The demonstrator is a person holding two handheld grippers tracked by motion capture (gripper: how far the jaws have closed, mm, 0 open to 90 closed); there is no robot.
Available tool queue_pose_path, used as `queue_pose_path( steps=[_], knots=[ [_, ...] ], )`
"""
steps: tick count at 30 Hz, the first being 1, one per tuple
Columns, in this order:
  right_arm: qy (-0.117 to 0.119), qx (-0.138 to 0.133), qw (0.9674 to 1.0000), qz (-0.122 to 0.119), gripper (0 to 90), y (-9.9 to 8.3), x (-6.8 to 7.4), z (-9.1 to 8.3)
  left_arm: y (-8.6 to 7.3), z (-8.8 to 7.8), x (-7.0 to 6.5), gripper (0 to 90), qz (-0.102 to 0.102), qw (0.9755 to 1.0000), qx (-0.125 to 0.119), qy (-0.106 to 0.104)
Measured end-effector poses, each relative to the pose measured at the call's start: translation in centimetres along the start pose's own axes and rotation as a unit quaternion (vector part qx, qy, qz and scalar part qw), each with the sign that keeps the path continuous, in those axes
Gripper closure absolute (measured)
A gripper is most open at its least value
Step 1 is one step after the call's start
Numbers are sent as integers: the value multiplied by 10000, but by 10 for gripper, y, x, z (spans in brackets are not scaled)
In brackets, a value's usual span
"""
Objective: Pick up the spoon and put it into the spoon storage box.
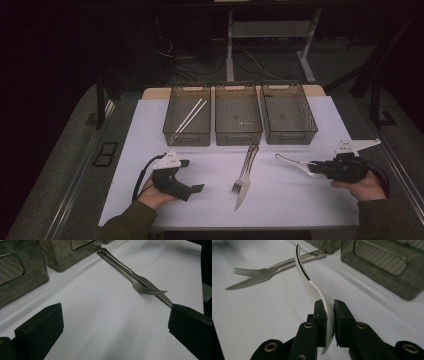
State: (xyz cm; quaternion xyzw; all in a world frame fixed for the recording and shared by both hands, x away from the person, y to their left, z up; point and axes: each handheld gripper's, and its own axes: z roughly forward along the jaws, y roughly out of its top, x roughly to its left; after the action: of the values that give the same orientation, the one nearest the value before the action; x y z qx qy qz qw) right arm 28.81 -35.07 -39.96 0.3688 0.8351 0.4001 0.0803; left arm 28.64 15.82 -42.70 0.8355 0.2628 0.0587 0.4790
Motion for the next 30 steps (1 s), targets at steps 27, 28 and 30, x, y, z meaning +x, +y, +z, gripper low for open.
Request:
queue_pose_path(
  steps=[27, 28, 30],
  knots=[
    [21, -507, 9986, -119, 809, 55, -4, 10, 0, 2, -1, 0, 17, 10000, 5, -96],
    [27, -503, 9987, -113, 808, 58, -4, 11, 0, 2, -1, 0, 25, 10000, -2, -92],
    [27, -523, 9985, -150, 808, 62, -3, 13, 0, 2, -1, 0, 19, 10000, -20, -94]
  ],
)
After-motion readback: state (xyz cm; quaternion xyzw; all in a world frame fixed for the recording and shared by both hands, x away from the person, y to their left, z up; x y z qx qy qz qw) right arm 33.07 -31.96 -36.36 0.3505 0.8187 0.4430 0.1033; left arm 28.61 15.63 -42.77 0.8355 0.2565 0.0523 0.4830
